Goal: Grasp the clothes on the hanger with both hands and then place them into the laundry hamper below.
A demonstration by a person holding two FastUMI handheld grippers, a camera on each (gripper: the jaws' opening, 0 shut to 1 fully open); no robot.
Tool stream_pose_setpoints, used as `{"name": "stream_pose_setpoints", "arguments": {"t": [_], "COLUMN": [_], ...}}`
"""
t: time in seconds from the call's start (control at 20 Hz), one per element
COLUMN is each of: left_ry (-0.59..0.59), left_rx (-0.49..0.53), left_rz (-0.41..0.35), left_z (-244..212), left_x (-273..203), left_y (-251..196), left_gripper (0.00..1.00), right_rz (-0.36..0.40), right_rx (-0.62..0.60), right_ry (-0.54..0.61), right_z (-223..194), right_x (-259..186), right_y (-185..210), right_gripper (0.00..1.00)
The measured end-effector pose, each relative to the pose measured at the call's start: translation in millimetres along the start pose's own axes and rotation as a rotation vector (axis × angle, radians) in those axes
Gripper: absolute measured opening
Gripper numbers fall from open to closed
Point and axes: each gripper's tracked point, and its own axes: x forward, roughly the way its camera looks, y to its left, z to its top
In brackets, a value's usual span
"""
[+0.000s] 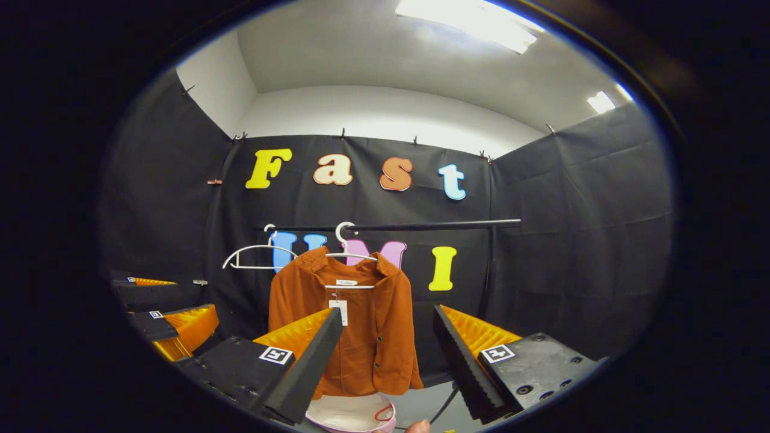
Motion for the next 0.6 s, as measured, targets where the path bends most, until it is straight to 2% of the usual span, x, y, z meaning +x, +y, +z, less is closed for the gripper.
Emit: {"name": "stream_pose_setpoints", "arguments": {"t": [0.1,0.25,0.6], "left_ry": [0.008,0.004,-0.038], "left_rx": [0.002,0.013,0.035], "left_rz": [-0.019,-0.009,0.13], "left_z": [-8,-15,-15], "left_x": [24,71,195], "left_y": [-12,-26,-22], "left_gripper": [0.95,0.95,0.98], "right_rz": [-0.03,-0.03,0.071], "right_rx": [0.009,-0.026,0.012], "right_ry": [0.002,-0.027,-0.062], "right_z": [-8,-12,-27], "right_x": [18,52,150], "right_y": [-18,-31,-29], "right_gripper": [0.97,0.98,0.98]}}
